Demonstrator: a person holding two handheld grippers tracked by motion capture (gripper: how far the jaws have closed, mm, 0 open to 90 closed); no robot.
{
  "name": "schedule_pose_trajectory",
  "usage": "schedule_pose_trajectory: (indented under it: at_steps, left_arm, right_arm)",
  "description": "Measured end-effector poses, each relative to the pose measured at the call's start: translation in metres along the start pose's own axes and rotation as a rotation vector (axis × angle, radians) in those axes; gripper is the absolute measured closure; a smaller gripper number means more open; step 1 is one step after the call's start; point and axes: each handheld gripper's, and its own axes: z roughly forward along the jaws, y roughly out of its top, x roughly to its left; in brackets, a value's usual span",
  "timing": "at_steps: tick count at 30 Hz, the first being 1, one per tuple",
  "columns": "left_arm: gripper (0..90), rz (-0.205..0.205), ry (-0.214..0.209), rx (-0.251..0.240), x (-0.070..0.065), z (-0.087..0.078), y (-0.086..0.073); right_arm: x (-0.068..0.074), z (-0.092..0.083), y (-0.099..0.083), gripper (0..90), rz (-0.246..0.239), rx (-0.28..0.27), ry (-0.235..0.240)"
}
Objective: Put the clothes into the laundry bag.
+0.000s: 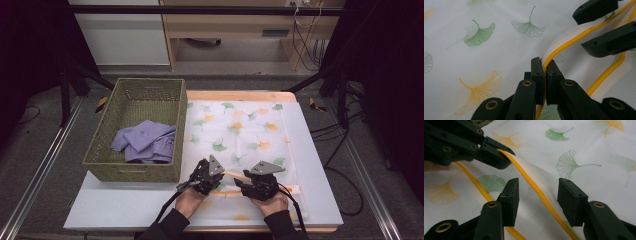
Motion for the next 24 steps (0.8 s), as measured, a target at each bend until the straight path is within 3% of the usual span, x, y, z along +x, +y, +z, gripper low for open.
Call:
schedule_pose_trajectory:
  at_steps: [2, 3, 5, 7, 10, 11, 14, 16, 24]
  left_arm:
    - [84.1, 0.0, -0.007, -0.006, -0.001, -0.001, 0.0]
    - [83.0, 0.008, -0.007, -0.008, -0.002, -0.001, 0.0]
    - [79.0, 0.029, -0.001, -0.001, -0.005, -0.001, -0.002]
    - [74.8, 0.043, 0.013, 0.0, -0.007, -0.002, -0.005]
    - [67.3, 0.025, 0.001, -0.033, -0.005, -0.014, -0.008]
    - [65.8, 0.01, -0.013, -0.05, -0.003, -0.025, -0.011]
    - [66.3, 0.001, -0.023, -0.063, -0.003, -0.037, -0.016]
    - [71.3, -0.002, -0.039, -0.066, -0.003, -0.046, -0.022]
    - [86.4, -0.017, -0.067, 0.043, -0.008, -0.049, -0.066]
  right_arm:
    - [0.0, 0.004, -0.001, 57.9, -0.007, 0.026, -0.022]
    - [0.0, 0.005, -0.001, 65.6, -0.009, 0.031, -0.035]
    - [-0.002, 0.005, -0.001, 80.2, -0.013, 0.044, -0.026]
    - [-0.004, 0.004, -0.002, 87.6, 0.001, 0.037, -0.006]
    - [-0.009, 0.001, -0.002, 88.2, 0.035, 0.023, 0.012]
    - [-0.009, 0.001, -0.002, 88.2, 0.042, 0.015, 0.013]
    - [-0.009, 0.0, -0.002, 88.2, 0.042, 0.008, 0.013]
    - [-0.009, -0.001, -0.001, 88.1, 0.043, 0.004, 0.014]
    - [-0.011, -0.006, 0.002, 88.2, 0.053, -0.035, 0.001]
